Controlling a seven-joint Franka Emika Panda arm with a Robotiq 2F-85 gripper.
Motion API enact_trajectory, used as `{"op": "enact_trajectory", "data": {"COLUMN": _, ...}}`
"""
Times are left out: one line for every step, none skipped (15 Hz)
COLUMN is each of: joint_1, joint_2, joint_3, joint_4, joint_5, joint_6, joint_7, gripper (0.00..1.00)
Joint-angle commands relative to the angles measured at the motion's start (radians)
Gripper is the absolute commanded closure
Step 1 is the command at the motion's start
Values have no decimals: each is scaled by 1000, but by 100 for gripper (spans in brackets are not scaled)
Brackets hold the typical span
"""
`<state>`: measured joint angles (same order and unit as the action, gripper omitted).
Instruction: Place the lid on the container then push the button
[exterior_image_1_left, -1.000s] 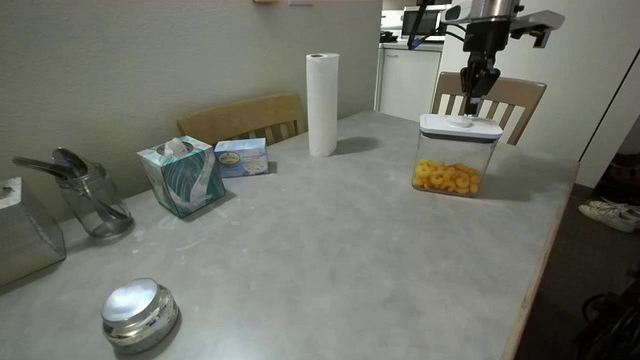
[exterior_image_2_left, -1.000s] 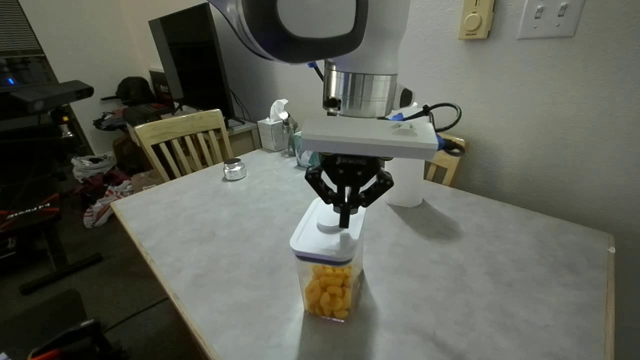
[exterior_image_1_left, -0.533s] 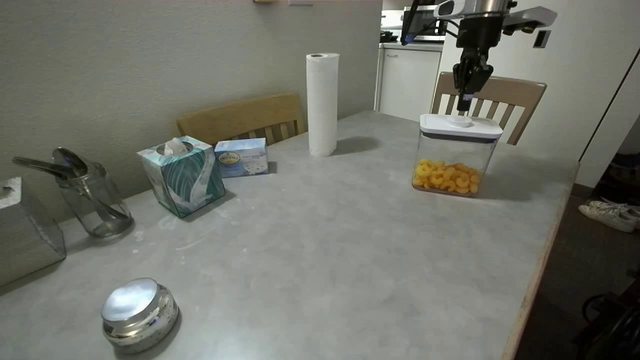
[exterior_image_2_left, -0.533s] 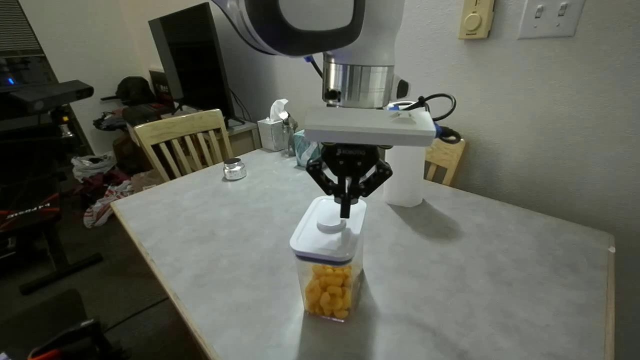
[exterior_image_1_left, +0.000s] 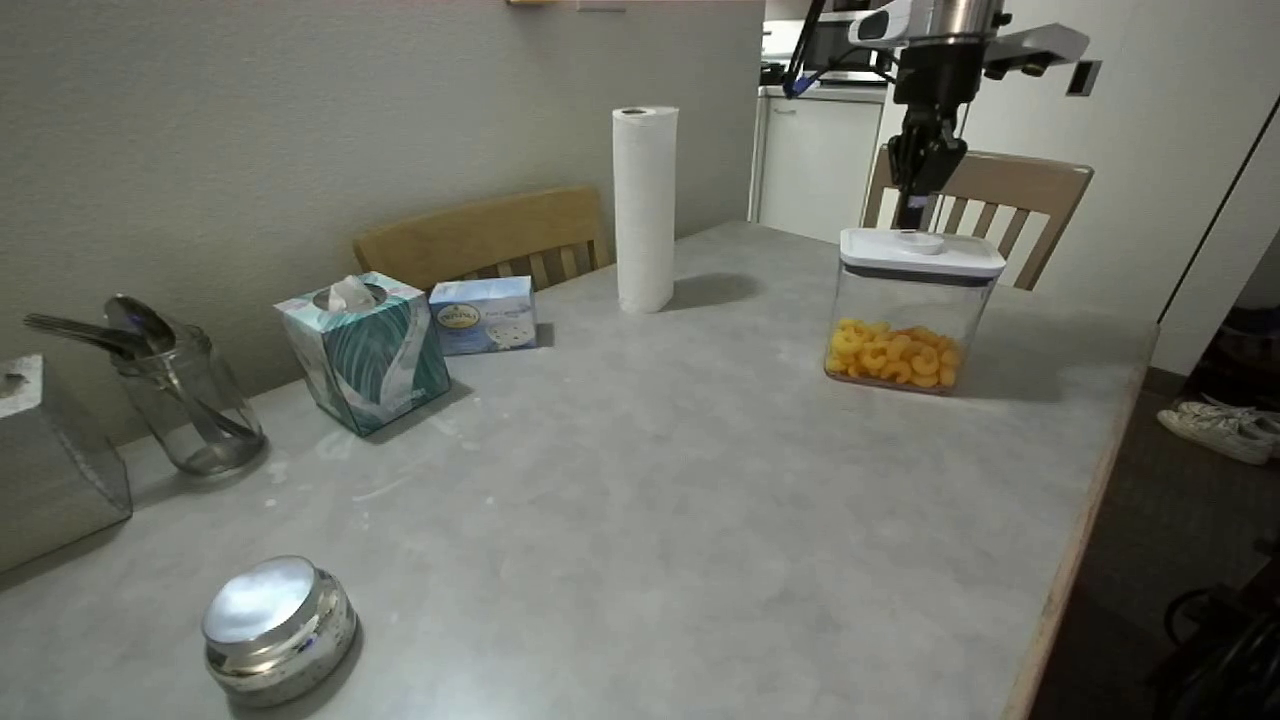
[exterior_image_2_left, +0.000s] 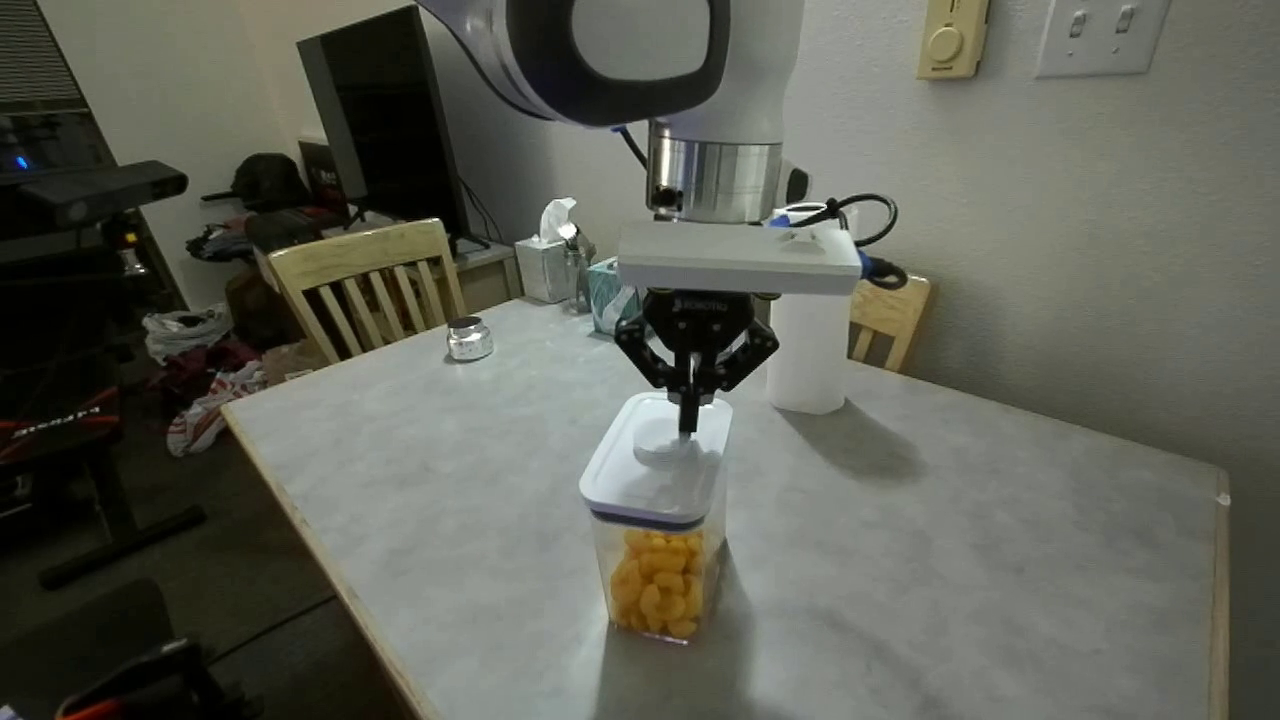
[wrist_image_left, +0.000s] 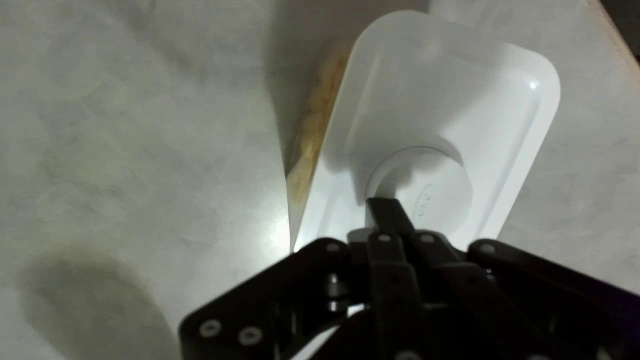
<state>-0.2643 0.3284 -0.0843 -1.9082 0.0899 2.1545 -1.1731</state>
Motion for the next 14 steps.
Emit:
{"op": "enact_trajectory", "data": {"joint_1": -2, "joint_2": 21, "joint_3": 14, "joint_4": 29, "joint_5": 15, "joint_6": -16, "joint_7": -21, "gripper": 100}}
{"op": "enact_trajectory", "data": {"joint_1": -1, "joint_2": 18, "joint_3": 17, "joint_4": 26, "joint_5": 15, "joint_6": -12, "joint_7": -19, "gripper": 100}}
{"op": "enact_trajectory", "data": {"joint_1": -1, "joint_2": 18, "joint_3": 19, "joint_4": 26, "joint_5": 15, "joint_6": -12, "joint_7": -18, "gripper": 100}}
{"op": "enact_trajectory", "data": {"joint_1": -1, "joint_2": 21, "joint_3": 22, "joint_4": 27, "joint_5": 19, "joint_6": -16, "joint_7": -16, "gripper": 100}}
{"op": "enact_trajectory", "data": {"joint_1": -1, "joint_2": 21, "joint_3": 24, "joint_4": 27, "joint_5": 22, "joint_6": -22, "joint_7": -12, "gripper": 100}}
{"op": "enact_trajectory", "data": {"joint_1": -1, "joint_2": 14, "joint_3": 24, "joint_4": 22, "joint_5": 23, "joint_6": -26, "joint_7": -7, "gripper": 100}}
{"op": "enact_trajectory", "data": {"joint_1": 1, "joint_2": 9, "joint_3": 23, "joint_4": 18, "joint_5": 20, "joint_6": -24, "joint_7": -3, "gripper": 100}}
{"op": "enact_trajectory", "data": {"joint_1": 2, "joint_2": 3, "joint_3": 21, "joint_4": 13, "joint_5": 15, "joint_6": -20, "joint_7": 1, "gripper": 100}}
{"op": "enact_trajectory", "data": {"joint_1": 2, "joint_2": 3, "joint_3": 20, "joint_4": 13, "joint_5": 15, "joint_6": -20, "joint_7": 5, "gripper": 100}}
{"op": "enact_trajectory", "data": {"joint_1": 1, "joint_2": 3, "joint_3": 20, "joint_4": 12, "joint_5": 17, "joint_6": -22, "joint_7": 8, "gripper": 100}}
{"op": "enact_trajectory", "data": {"joint_1": 1, "joint_2": 2, "joint_3": 20, "joint_4": 10, "joint_5": 17, "joint_6": -23, "joint_7": 12, "gripper": 100}}
{"op": "enact_trajectory", "data": {"joint_1": 1, "joint_2": 1, "joint_3": 19, "joint_4": 8, "joint_5": 17, "joint_6": -21, "joint_7": 15, "gripper": 100}}
{"op": "enact_trajectory", "data": {"joint_1": 0, "joint_2": 0, "joint_3": 19, "joint_4": 7, "joint_5": 18, "joint_6": -22, "joint_7": 15, "gripper": 100}}
{"op": "enact_trajectory", "data": {"joint_1": -2, "joint_2": 4, "joint_3": 21, "joint_4": 9, "joint_5": 23, "joint_6": -23, "joint_7": 14, "gripper": 100}}
